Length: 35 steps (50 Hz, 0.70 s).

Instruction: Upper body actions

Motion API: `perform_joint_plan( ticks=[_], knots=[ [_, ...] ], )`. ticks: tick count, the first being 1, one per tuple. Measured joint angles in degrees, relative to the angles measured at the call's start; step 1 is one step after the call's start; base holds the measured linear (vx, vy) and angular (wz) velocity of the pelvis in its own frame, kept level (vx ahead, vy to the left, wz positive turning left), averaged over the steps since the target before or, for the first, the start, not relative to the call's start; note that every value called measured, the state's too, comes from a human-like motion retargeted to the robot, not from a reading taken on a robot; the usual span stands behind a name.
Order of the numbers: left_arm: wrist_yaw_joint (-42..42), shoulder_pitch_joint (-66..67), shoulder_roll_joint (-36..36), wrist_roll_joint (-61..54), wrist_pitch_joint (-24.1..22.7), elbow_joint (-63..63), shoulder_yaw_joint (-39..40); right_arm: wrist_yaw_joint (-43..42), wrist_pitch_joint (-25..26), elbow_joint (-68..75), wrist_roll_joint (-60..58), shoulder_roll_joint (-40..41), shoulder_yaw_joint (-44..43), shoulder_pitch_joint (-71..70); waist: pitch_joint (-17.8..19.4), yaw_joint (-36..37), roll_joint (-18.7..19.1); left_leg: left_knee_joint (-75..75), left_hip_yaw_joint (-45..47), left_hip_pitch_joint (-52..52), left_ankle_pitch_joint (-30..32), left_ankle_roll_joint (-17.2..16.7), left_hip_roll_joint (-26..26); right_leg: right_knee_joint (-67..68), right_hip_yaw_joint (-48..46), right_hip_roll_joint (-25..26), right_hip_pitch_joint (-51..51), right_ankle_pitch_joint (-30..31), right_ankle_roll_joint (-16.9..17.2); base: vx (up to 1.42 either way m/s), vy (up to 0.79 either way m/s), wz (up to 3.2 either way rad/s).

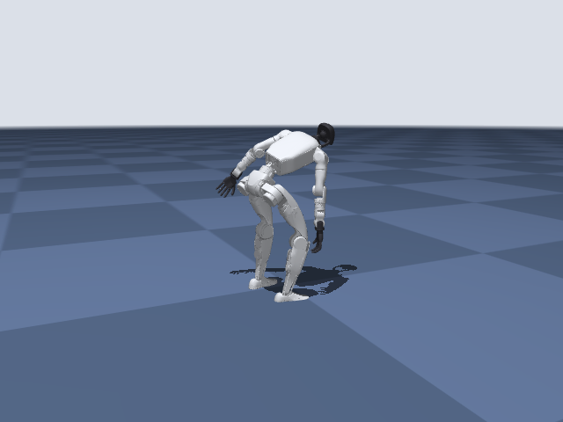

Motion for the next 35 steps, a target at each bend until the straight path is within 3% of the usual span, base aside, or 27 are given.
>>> perform_joint_plan(
  ticks=[10,15,20,27,30,35],
  knots=[
    [-1.40,-2.28,-1.63,2.96,0.20,3.25,-0.16,-8.58,7.88,2.59,-1.59,-9.06,1.12,-7.30,0.22,2.87,6.26,14.19,1.72,-19.82,-2.57,1.55,-8.12,20.42,1.24,-10.16,-19.87,-9.21,-3.48,-0.07,-0.10,1.20],
    [-3.59,-2.19,-3.33,4.24,-0.23,2.74,-2.34,-10.15,12.06,3.66,-3.35,-11.30,2.57,-8.54,0.22,4.66,10.53,23.22,1.81,-26.20,-5.06,1.92,-9.89,28.48,0.68,-12.75,-23.81,-12.54,-5.27,-0.02,-0.03,0.42],
    [-3.98,-2.05,-4.08,7.24,-2.09,0.99,-6.66,-18.56,16.62,4.99,-4.14,-11.36,3.31,-7.01,0.22,4.37,13.73,28.38,2.15,-27.09,-6.69,2.36,-12.57,34.58,1.16,-15.66,-23.97,-15.36,-6.32,-0.01,-0.02,0.26],
    [-2.71,-2.86,-4.30,8.96,-2.79,-1.52,-9.69,-34.10,20.99,6.52,-3.30,-10.40,3.75,-5.33,0.22,4.30,15.50,30.78,2.26,-27.09,-7.53,2.57,-13.69,37.17,1.81,-16.55,-23.97,-16.39,-6.70,0.00,0.00,0.00],
    [-2.58,-3.29,-4.15,8.08,-2.98,-1.87,-9.51,-42.47,20.37,6.53,-3.41,-10.13,3.78,-5.41,0.22,4.33,15.49,30.11,1.87,-27.09,-7.24,2.51,-13.56,36.21,1.53,-16.09,-23.97,-15.80,-6.53,0.00,0.00,0.00],
    [-2.51,-3.92,-3.23,6.40,-2.59,-1.78,-7.55,-39.63,17.98,7.33,-4.56,-8.44,4.62,-7.48,0.22,4.45,13.82,26.54,0.58,-27.09,-5.78,2.32,-11.86,31.38,0.17,-13.51,-23.97,-13.11,-6.08,0.00,0.00,-0.22]
  ],
)
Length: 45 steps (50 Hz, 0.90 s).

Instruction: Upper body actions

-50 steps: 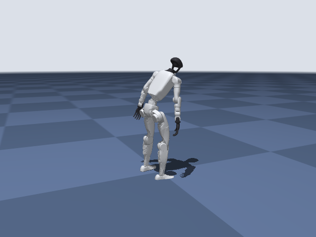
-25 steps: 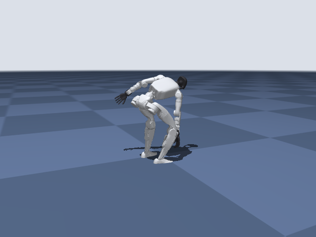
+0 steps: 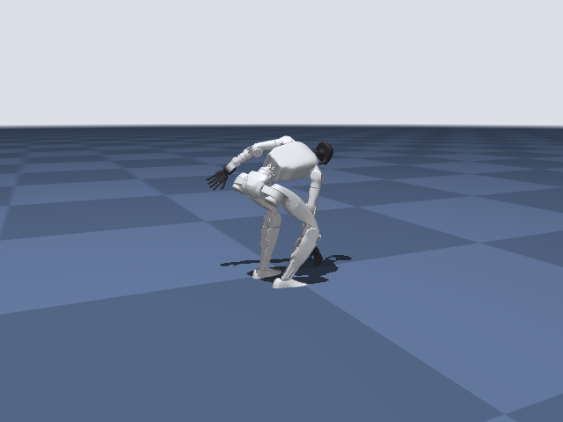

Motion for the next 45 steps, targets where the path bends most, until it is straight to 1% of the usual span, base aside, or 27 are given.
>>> perform_joint_plan(
  ticks=[6,11,18,24,30,35,40,45],
  knots=[
    [0.06,-0.32,1.21,-1.01,0.87,0.42,1.24,5.40,-1.95,0.36,1.72,3.00,-0.48,-1.12,0.00,-1.14,-4.87,-9.67,0.28,4.85,3.34,-0.06,2.00,-8.19,1.60,2.95,1.48,4.34,1.50,0.01,0.01,-0.29],
    [1.52,-0.03,2.46,-0.56,1.88,1.29,0.69,9.05,-4.41,-0.74,1.53,6.03,-1.26,0.65,0.00,-2.42,-8.28,-17.78,-0.49,12.55,5.81,-0.25,3.54,-16.04,1.64,5.58,7.84,7.65,3.00,0.04,0.02,-0.55],
    [3.93,1.19,3.69,-0.84,4.05,3.81,0.09,14.26,-8.53,-5.10,-1.26,11.19,-2.78,6.41,0.00,-2.90,-12.95,-27.32,-1.76,26.50,7.57,-0.70,7.90,-28.97,0.72,11.41,22.27,12.26,4.73,0.07,0.03,-0.90],
    [10.02,2.81,4.63,-3.12,5.45,6.38,-0.37,19.35,-11.07,-12.39,-4.20,15.71,-2.95,12.25,0.00,-4.07,-16.26,-33.96,-2.71,40.17,7.74,-1.17,12.18,-39.90,-0.12,16.75,37.23,15.51,6.05,0.16,0.04,-0.88],
    [10.40,4.87,3.97,-2.30,7.41,8.34,0.29,24.25,-14.84,-20.87,-5.30,19.05,-3.43,18.99,-1.39,-5.96,-18.90,-40.01,-2.35,54.06,7.74,-1.49,15.34,-49.57,-1.48,20.25,51.91,18.67,7.06,0.23,0.10,-0.60],
    [11.01,6.78,2.03,-4.19,6.45,10.19,-0.76,29.45,-18.99,-27.57,-3.95,21.15,-4.26,25.68,-5.03,-7.09,-20.48,-43.94,-1.63,62.73,7.81,-1.53,16.79,-56.17,-2.74,21.90,61.10,21.30,7.62,0.25,0.09,-0.30],
    [8.99,8.77,-1.27,-3.42,6.37,12.03,-1.47,33.24,-21.17,-35.21,-0.28,23.63,-4.11,32.96,-9.83,-8.54,-22.30,-47.49,-1.03,70.40,8.31,-0.87,16.85,-61.52,-2.93,23.09,69.02,23.60,7.92,0.30,0.08,-0.23],
    [7.18,9.43,-4.54,-1.56,6.71,14.09,-2.87,36.61,-24.31,-45.15,5.99,24.70,-3.07,40.69,-15.09,-9.58,-23.32,-50.58,-0.37,75.24,9.07,-0.34,16.49,-65.24,-3.59,23.68,74.21,25.16,8.38,0.25,0.05,-0.02]
  ],
)
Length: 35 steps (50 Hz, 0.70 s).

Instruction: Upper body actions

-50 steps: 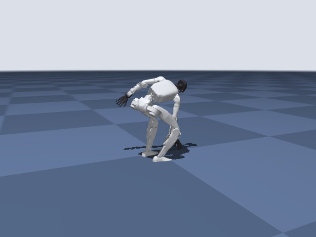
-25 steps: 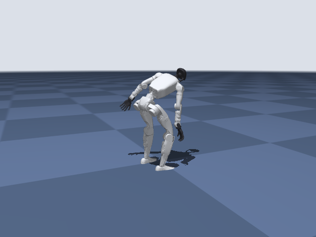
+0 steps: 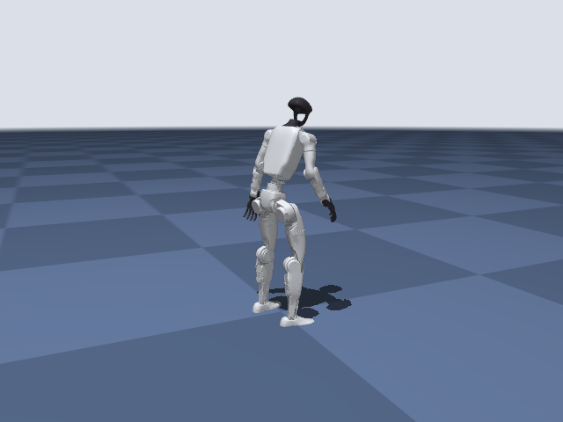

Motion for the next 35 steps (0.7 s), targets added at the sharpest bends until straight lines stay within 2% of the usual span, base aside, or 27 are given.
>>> perform_joint_plan(
  ticks=[9,15,21,30,35],
  knots=[
    [0.03,2.83,-4.86,1.91,-0.28,1.38,-0.51,8.27,-6.73,-22.07,10.98,-2.75,-0.54,12.98,-7.33,0.25,-1.33,-4.13,2.39,6.47,0.51,-0.38,0.29,-4.33,0.46,1.17,5.78,1.32,-0.01,0.19,0.02,-0.16],
    [-0.49,4.78,-6.38,1.72,-0.02,5.33,-0.03,10.37,-8.24,-37.11,16.43,-4.75,-2.24,18.37,-10.53,-0.02,-1.52,-5.38,3.88,9.60,0.12,-0.50,0.72,-5.25,2.66,2.17,7.56,1.61,-0.25,0.12,0.00,-0.37],
    [-1.90,6.41,-6.71,2.85,0.87,10.65,-0.55,7.77,-9.28,-49.97,18.73,-4.51,-6.32,21.65,-12.91,-0.93,-1.42,-6.68,5.01,12.44,-0.14,-0.69,1.03,-6.20,4.10,3.03,9.22,2.01,-0.55,0.10,-0.03,-0.27],
    [-1.56,8.10,-7.41,4.03,1.58,14.58,-0.60,7.20,-12.97,-67.46,33.82,-7.42,-11.94,21.78,-14.45,-2.74,-0.31,-6.56,6.36,14.23,-0.84,-1.13,1.90,-5.82,6.08,3.93,9.71,2.18,-0.92,0.05,0.01,-0.22],
    [-1.11,8.87,-7.55,4.64,1.85,15.19,-0.96,6.61,-14.57,-72.33,37.91,-8.99,-13.00,20.72,-15.48,-3.14,-0.21,-6.53,6.87,14.90,-1.14,-1.28,2.08,-5.95,7.30,4.37,9.84,2.30,-1.14,0.02,-0.02,-0.19]
  ],
)
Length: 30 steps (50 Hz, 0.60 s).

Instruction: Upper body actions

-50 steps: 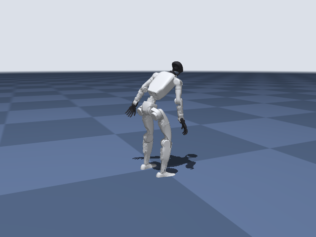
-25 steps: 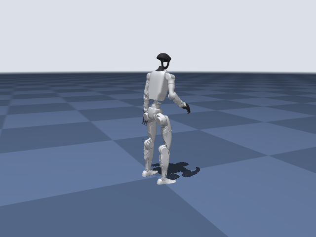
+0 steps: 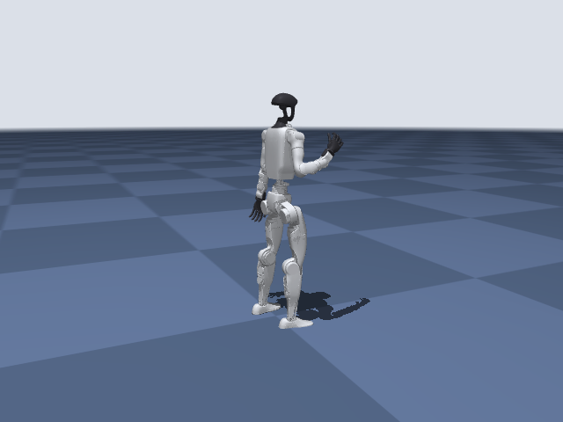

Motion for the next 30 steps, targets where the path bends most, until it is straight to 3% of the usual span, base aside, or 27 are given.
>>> perform_joint_plan(
  ticks=[9,15,30],
  knots=[
    [-0.62,-1.33,-1.84,-0.55,-0.30,-0.47,-0.89,1.05,-0.14,2.02,3.69,0.56,0.21,-0.81,-1.14,-0.46,0.34,0.11,0.22,-0.05,-0.12,-0.09,0.01,-0.60,0.32,0.10,-0.03,0.19,-0.12,0.01,0.00,-0.02],
    [-0.74,-2.03,-2.69,-0.61,-1.25,-2.73,-2.15,-1.15,-0.37,5.51,-3.47,1.74,-0.75,-0.01,-1.11,-0.61,0.61,0.18,0.04,-0.30,-0.01,-0.08,-0.13,-1.20,-0.14,0.01,0.15,0.37,-0.20,0.00,0.00,0.00],
    [-0.80,-2.04,-4.14,-0.43,-1.28,-0.42,-0.28,-4.46,-1.49,50.49,-29.82,10.32,-1.87,-0.35,-0.14,-0.86,0.35,0.38,0.42,-0.71,0.21,-0.27,0.11,-1.09,0.15,0.95,-0.09,-0.50,-1.33,-0.03,-0.04,-0.01]
  ],
)
